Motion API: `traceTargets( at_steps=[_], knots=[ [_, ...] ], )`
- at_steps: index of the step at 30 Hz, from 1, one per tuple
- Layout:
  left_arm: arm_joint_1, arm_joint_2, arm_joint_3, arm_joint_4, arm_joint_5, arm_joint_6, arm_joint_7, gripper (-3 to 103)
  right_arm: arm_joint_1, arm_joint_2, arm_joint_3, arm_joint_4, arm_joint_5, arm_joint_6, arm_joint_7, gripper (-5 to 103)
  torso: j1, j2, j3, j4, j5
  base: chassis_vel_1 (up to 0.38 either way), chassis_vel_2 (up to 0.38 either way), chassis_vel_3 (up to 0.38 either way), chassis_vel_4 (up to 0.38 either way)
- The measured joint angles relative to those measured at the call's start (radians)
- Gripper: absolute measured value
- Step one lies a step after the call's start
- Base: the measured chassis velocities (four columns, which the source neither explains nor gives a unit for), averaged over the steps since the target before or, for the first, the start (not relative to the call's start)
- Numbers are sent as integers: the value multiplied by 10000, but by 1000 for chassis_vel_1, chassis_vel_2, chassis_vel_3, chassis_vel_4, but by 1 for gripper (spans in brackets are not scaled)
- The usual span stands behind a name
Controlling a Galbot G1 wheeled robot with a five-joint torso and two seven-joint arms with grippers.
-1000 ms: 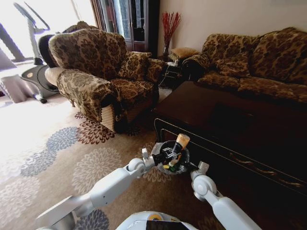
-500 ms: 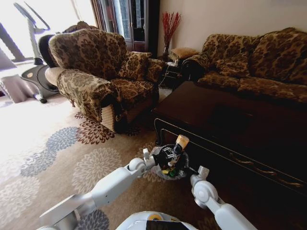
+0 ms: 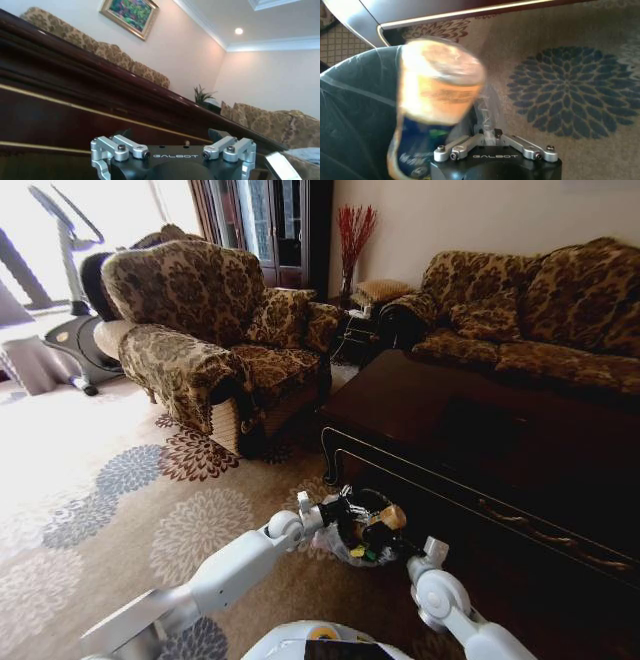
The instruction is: Pick up the trash from the ground and place it into the trash bin.
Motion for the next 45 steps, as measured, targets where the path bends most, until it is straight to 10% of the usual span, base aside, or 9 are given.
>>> traceTargets(
  at_steps=[11,27,45],
  knots=[
    [230,71,-1669,297,517,-486,-1414,100,-956,-919,489,396,-587,-53,-311,0,0,0,0,-4,0,0,0,0,0],
    [2197,-335,-4935,408,3643,-440,-5981,100,-1941,-1221,859,1065,-2929,455,-1424,0,0,-1,0,0,-4,0,0,0,0],
    [3127,-686,-5739,171,4255,-410,-6480,100,-2983,-764,1118,1819,-3754,775,-1234,0,0,-1,1,0,0,0,0,0,0]
  ],
)
